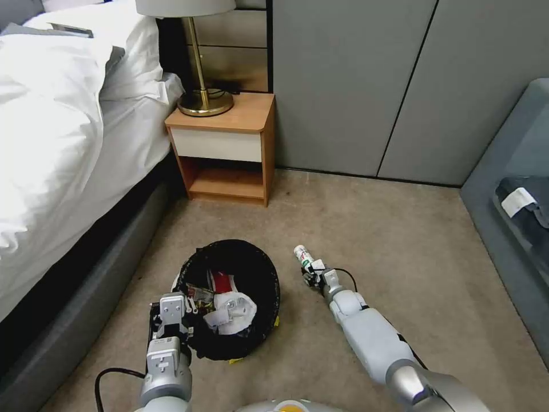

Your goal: Pick up the trash bin, then pick up the garbage from the floor and place it into the trash bin.

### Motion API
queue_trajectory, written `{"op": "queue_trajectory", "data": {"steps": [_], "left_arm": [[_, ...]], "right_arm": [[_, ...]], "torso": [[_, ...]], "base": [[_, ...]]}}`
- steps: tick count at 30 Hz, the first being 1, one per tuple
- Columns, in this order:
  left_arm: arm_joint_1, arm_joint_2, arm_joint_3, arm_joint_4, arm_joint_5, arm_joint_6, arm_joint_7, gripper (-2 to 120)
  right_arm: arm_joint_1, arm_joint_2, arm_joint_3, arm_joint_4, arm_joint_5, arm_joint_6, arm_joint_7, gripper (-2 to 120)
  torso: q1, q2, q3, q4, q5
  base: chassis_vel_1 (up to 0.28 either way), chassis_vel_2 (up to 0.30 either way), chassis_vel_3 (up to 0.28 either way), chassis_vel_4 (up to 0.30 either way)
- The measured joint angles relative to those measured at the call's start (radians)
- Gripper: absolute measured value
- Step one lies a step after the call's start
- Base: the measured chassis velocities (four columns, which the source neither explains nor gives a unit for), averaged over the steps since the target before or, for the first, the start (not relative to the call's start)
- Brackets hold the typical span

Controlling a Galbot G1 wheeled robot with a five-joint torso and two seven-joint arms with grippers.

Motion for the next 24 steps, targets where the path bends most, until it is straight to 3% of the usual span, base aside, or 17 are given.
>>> {"op": "queue_trajectory", "data": {"steps": [24], "left_arm": [[-0.004, 0.003, 0.0, -0.002, 0.0, 0.0, 0.0, 1]], "right_arm": [[-0.004, -0.01, -0.012, 0.043, 0.002, 0.038, 0.023, 37]], "torso": [[0.0, 0.0, 0.0, -0.0002, 0.0]], "base": [[0.0, 0.0, 0.0, 0.0]]}}
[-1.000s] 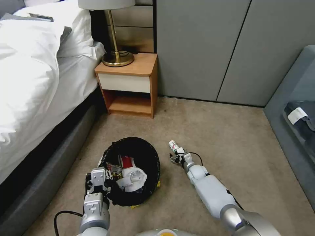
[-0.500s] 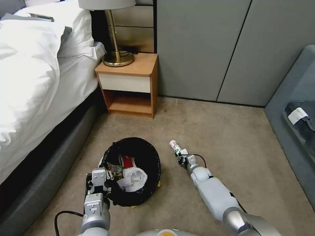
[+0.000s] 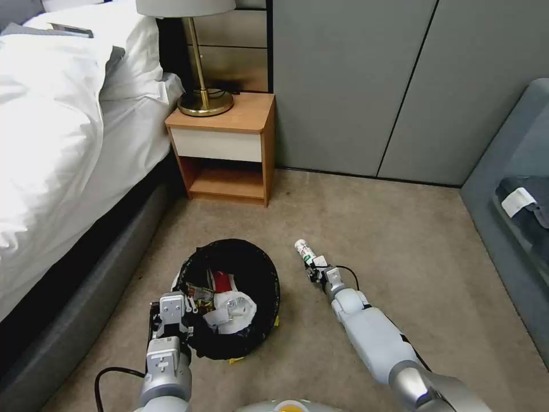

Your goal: Pick up the trash bin, then pick up the garbage from the floor and place it into the trash bin.

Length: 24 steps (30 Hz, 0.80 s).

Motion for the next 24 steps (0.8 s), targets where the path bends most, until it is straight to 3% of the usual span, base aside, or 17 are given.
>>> {"op": "queue_trajectory", "data": {"steps": [4, 6, 7, 10, 12, 14, 16, 18, 24], "left_arm": [[-0.005, 0.003, -0.003, 0.001, -0.005, 0.0, 0.0, 1], [-0.012, 0.006, -0.004, 0.012, -0.01, 0.0, 0.0, 1], [-0.012, 0.006, -0.004, 0.012, -0.01, 0.0, 0.0, 1], [-0.023, 0.012, -0.004, 0.031, -0.016, 0.001, 0.0, 1], [-0.025, 0.013, -0.004, 0.033, -0.018, 0.002, 0.0, 1], [-0.03, 0.019, -0.004, 0.041, -0.025, 0.003, 0.0, 1], [-0.031, 0.021, -0.004, 0.042, -0.027, 0.004, 0.0, 1], [-0.032, 0.025, -0.004, 0.045, -0.03, 0.005, 0.0, 1], [-0.033, 0.028, -0.004, 0.05, -0.031, 0.006, 0.0, 1]], "right_arm": [[-0.029, -0.022, -0.008, 0.103, 0.01, 0.013, 0.023, 37], [-0.084, -0.05, -0.022, 0.25, 0.028, 0.015, 0.036, 37], [-0.084, -0.05, -0.022, 0.25, 0.028, 0.015, 0.036, 37], [-0.191, -0.09, -0.046, 0.502, 0.039, 0.021, 0.047, 37], [-0.209, -0.097, -0.049, 0.552, 0.039, 0.023, 0.047, 37], [-0.287, -0.121, -0.055, 0.758, 0.03, 0.036, 0.043, 37], [-0.307, -0.127, -0.056, 0.807, 0.026, 0.04, 0.04, 37], [-0.371, -0.145, -0.057, 0.96, 0.0, 0.057, 0.027, 37], [-0.452, -0.169, -0.072, 1.154, -0.038, 0.085, 0.002, 37]], "torso": [[0.0, 0.0, 0.0, 0.0002, 0.0001], [0.0, 0.0, 0.0, -0.0002, -0.0002], [0.0, 0.0, 0.0, -0.0002, -0.0002], [0.0, 0.0, 0.0, -0.0001, 0.0], [0.0, 0.0, 0.0, -0.0001, 0.0], [0.0, 0.0, 0.0, 0.0, -0.0002], [0.0, 0.0, 0.0, 0.0001, -0.0002], [0.0, 0.0, 0.0, 0.0, -0.0002], [0.0, 0.0, 0.0, 0.0, -0.0001]], "base": [[0.0, 0.0, 0.0, 0.0], [0.0, 0.0, 0.0, 0.0], [0.0, 0.0, 0.0, 0.0], [0.0, 0.0, 0.0, 0.0], [0.0, 0.0, 0.0, 0.0], [0.0, 0.0, 0.0, 0.0], [0.0, 0.0, 0.0, 0.0], [0.0, 0.0, 0.0, 0.0], [0.0, 0.0, 0.0, 0.0]]}}
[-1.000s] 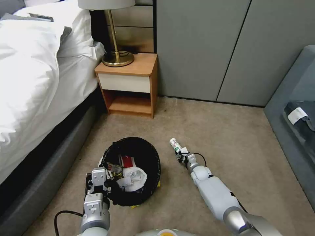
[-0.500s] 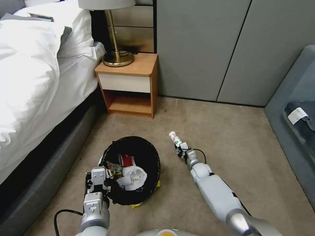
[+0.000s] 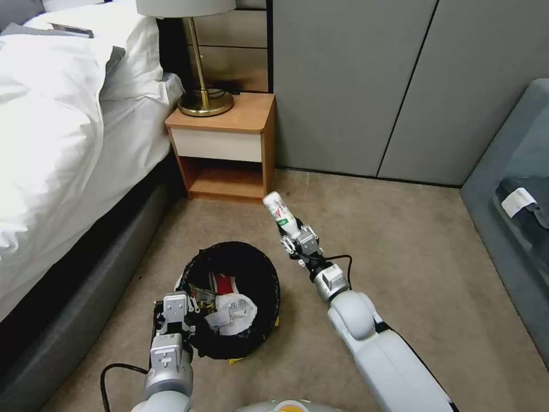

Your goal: Pick up the trash bin, then pick up the garbage from the floor and place it into the trash bin.

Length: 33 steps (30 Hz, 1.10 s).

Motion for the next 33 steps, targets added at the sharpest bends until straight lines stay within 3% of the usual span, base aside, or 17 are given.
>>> {"op": "queue_trajectory", "data": {"steps": [3, 8, 14, 29, 33], "left_arm": [[-0.001, 0.0, 0.002, 0.003, 0.0, 0.001, 0.0, 1], [-0.002, -0.002, 0.003, 0.003, 0.001, 0.002, 0.0, 1], [-0.001, -0.002, 0.002, -0.004, 0.001, 0.003, 0.0, 1], [0.002, -0.002, 0.004, -0.02, 0.001, 0.003, 0.0, 1], [0.0, -0.002, 0.003, -0.022, 0.0, 0.003, 0.0, 1]], "right_arm": [[-0.063, -0.031, -0.051, 0.117, -0.019, 0.009, -0.021, 37], [-0.098, -0.049, -0.115, 0.147, -0.04, 0.013, -0.03, 37], [-0.115, -0.075, -0.197, 0.092, -0.069, 0.031, -0.036, 37], [-0.123, -0.079, -0.217, -0.004, -0.068, 0.048, -0.048, 37], [-0.126, -0.078, -0.215, -0.006, -0.069, 0.048, -0.049, 48]], "torso": [[0.0, 0.0, 0.0, 0.0, -0.0001], [0.0, 0.0, 0.0, 0.0, 0.0], [0.0, 0.0, 0.0, 0.0, 0.0001], [0.0, 0.0, 0.0, 0.0, 0.0], [0.0, 0.0, 0.0, 0.0, 0.0]], "base": [[0.0, 0.0, 0.0, 0.0], [0.0, 0.0, 0.0, 0.0], [0.0, 0.0, 0.0, 0.0], [0.0, 0.0, 0.0, 0.0], [0.0, 0.0, 0.0, 0.0]]}}
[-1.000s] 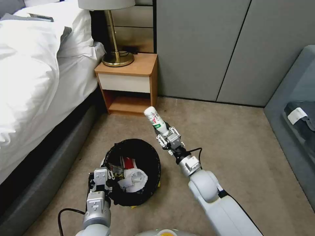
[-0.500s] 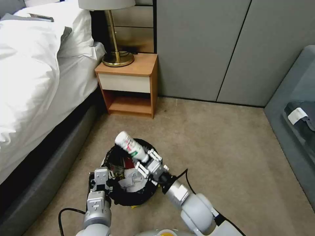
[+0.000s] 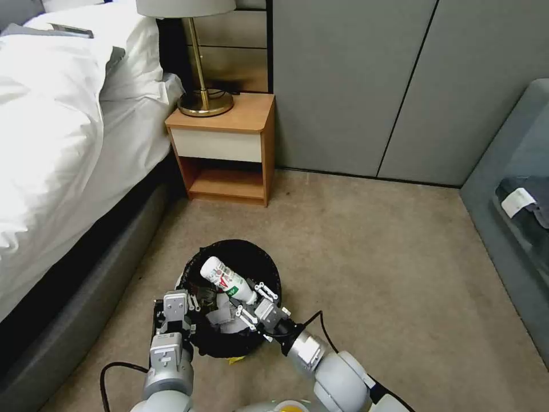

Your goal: Pick up the trash bin, then pick up the garbage from the floor and place it into the trash bin.

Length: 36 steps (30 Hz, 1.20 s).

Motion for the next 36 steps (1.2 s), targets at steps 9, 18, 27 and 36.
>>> {"op": "queue_trajectory", "data": {"steps": [9, 18, 27, 36], "left_arm": [[-0.003, 0.001, -0.001, -0.001, -0.002, 0.001, 0.0, 1], [0.0, 0.0, -0.001, -0.002, -0.001, 0.001, 0.0, 1], [-0.001, 0.007, -0.001, 0.007, 0.0, 0.001, 0.001, 1], [-0.017, 0.025, -0.014, 0.056, -0.013, 0.001, 0.001, 1]], "right_arm": [[0.001, -0.002, 0.003, 0.011, 0.0, -0.004, 0.001, 84], [0.002, -0.01, 0.002, 0.019, 0.003, -0.008, 0.003, 100], [0.009, -0.027, 0.011, 0.119, 0.012, -0.021, 0.004, 100], [-0.06, -0.02, 0.179, 0.346, 0.037, -0.036, 0.006, 100]], "torso": [[0.0, 0.0, 0.0, 0.0, 0.0], [0.0, 0.0, 0.0, 0.0, 0.0], [0.0, 0.0, 0.0, 0.0, 0.0], [0.0, 0.0, 0.0, 0.0001, 0.0]], "base": [[0.0, 0.0, 0.0, 0.0], [0.0, 0.0, 0.0, 0.0], [0.0, 0.0, 0.0, 0.0], [0.0, 0.0, 0.0, 0.0]]}}
